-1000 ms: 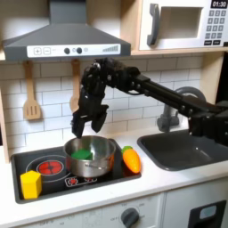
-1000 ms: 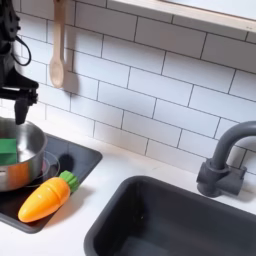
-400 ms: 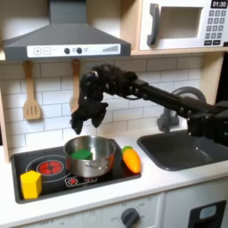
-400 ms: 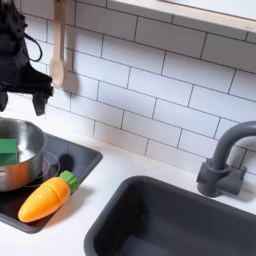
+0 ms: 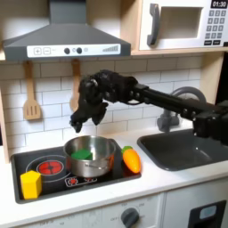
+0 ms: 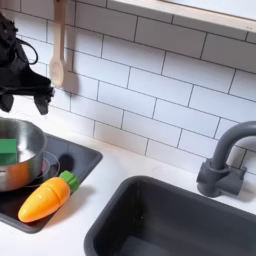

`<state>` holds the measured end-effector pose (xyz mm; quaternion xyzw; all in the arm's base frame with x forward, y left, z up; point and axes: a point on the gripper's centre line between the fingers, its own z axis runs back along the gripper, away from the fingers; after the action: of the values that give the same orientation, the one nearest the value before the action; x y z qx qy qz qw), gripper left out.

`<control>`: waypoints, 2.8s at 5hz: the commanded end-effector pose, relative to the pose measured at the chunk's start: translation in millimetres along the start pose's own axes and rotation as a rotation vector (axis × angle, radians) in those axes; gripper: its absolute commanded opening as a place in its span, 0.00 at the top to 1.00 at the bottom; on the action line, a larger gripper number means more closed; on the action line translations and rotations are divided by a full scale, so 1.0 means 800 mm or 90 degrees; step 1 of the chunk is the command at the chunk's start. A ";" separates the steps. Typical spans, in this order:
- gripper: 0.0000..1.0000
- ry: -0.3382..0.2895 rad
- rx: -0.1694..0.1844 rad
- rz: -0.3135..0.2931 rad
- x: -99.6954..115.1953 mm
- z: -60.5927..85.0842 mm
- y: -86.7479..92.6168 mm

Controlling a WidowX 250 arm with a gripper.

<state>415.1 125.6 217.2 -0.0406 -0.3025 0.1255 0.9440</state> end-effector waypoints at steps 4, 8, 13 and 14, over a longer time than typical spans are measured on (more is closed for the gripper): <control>0.00 -0.091 -0.033 -0.024 0.043 0.015 -0.005; 0.00 -0.169 -0.096 -0.057 0.068 0.000 -0.021; 0.00 -0.229 -0.104 -0.069 0.098 0.014 -0.027; 0.00 -0.232 -0.098 -0.071 0.103 0.011 -0.024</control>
<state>477.7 130.2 278.5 -0.0749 -0.4848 0.0579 0.8695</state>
